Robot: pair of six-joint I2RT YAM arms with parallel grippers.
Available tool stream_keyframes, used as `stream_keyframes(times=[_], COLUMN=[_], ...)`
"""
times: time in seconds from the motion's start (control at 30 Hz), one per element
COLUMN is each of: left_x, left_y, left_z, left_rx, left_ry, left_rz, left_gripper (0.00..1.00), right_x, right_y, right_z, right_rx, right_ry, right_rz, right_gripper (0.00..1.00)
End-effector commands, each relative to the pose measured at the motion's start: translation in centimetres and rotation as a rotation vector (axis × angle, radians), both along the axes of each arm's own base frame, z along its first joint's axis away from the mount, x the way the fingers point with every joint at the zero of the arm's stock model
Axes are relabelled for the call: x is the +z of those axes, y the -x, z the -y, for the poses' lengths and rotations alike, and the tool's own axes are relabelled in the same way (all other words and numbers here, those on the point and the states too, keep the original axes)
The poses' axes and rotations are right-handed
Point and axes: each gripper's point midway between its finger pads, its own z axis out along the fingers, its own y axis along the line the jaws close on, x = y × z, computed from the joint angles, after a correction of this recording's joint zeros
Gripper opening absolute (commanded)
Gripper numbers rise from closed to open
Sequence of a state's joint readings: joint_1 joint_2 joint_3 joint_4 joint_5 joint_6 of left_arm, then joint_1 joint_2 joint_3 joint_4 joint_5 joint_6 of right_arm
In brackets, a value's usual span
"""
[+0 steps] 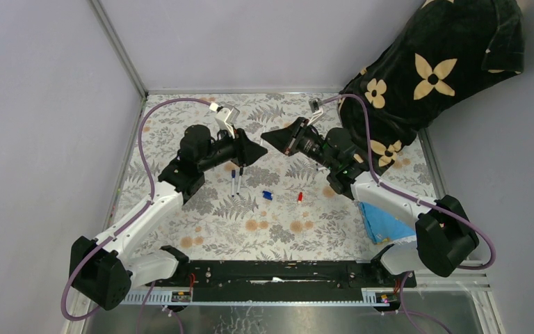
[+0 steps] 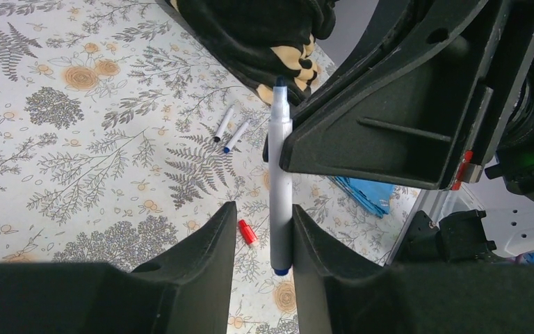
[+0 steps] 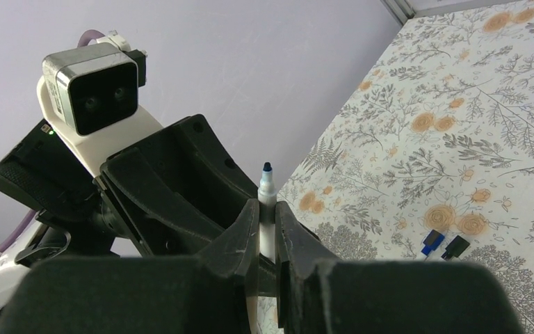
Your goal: Insert the pens into the pen caps
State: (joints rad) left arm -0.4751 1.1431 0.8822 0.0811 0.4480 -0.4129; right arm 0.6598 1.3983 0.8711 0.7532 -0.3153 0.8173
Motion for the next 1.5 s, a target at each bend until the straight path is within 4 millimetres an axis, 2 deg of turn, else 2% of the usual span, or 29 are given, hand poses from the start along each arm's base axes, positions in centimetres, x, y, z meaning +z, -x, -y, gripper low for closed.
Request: stream_keyframes(times=[0.0, 0.2, 0.47, 0.53, 0.6, 0.7, 0.83, 1.03, 1.2, 1.33, 1.47], left_x=[1.5, 1.5, 1.4, 1.3, 1.3, 1.2, 1.3, 1.8, 2.4, 3.2, 3.2], left_y=[-0.8, -0.8, -1.0, -1.0, -1.2, -1.6, -2.1, -2.5, -2.9, -2.8, -2.8], left_z=[-0.4, -0.5, -0.5, -0.5, -0.6, -1.0, -1.9, -3.3, -5.7, -7.2, -7.4], left_rx=[0.028, 0.028, 0.029, 0.03, 0.038, 0.065, 0.102, 0.18, 0.313, 0.392, 0.399], left_ry=[0.027, 0.028, 0.028, 0.026, 0.021, 0.01, 0.0, -0.004, -0.017, -0.015, -0.019], left_rz=[0.071, 0.07, 0.065, 0.062, 0.059, 0.055, 0.058, 0.088, 0.129, 0.163, 0.167], left_gripper=[0.39, 0.38, 0.13, 0.09, 0.0, 0.0, 0.0, 0.0, 0.0, 0.0, 0.0], right_x=[3.0, 2.0, 1.7, 1.8, 1.8, 1.5, 0.4, -3.5, -9.0, -13.2, -16.4], right_y=[1.8, 1.8, 1.8, 1.7, 1.7, 1.7, 2.0, 2.5, 2.9, 3.1, 3.0], right_z=[-1.5, -1.9, -1.9, -1.7, -1.5, -0.8, 1.1, 4.1, 6.2, 6.8, 6.4], right_rx=[0.091, 0.1, 0.09, 0.082, 0.07, 0.044, -0.022, -0.079, -0.082, -0.042, 0.002], right_ry=[-0.037, -0.002, 0.009, 0.024, 0.044, 0.099, 0.194, 0.404, 0.634, 0.776, 0.888], right_rz=[0.091, 0.08, 0.087, 0.098, 0.108, 0.132, 0.157, 0.133, 0.023, -0.087, -0.163], right_gripper=[0.01, 0.01, 0.06, 0.1, 0.17, 0.29, 0.38, 0.42, 0.42, 0.42, 0.42])
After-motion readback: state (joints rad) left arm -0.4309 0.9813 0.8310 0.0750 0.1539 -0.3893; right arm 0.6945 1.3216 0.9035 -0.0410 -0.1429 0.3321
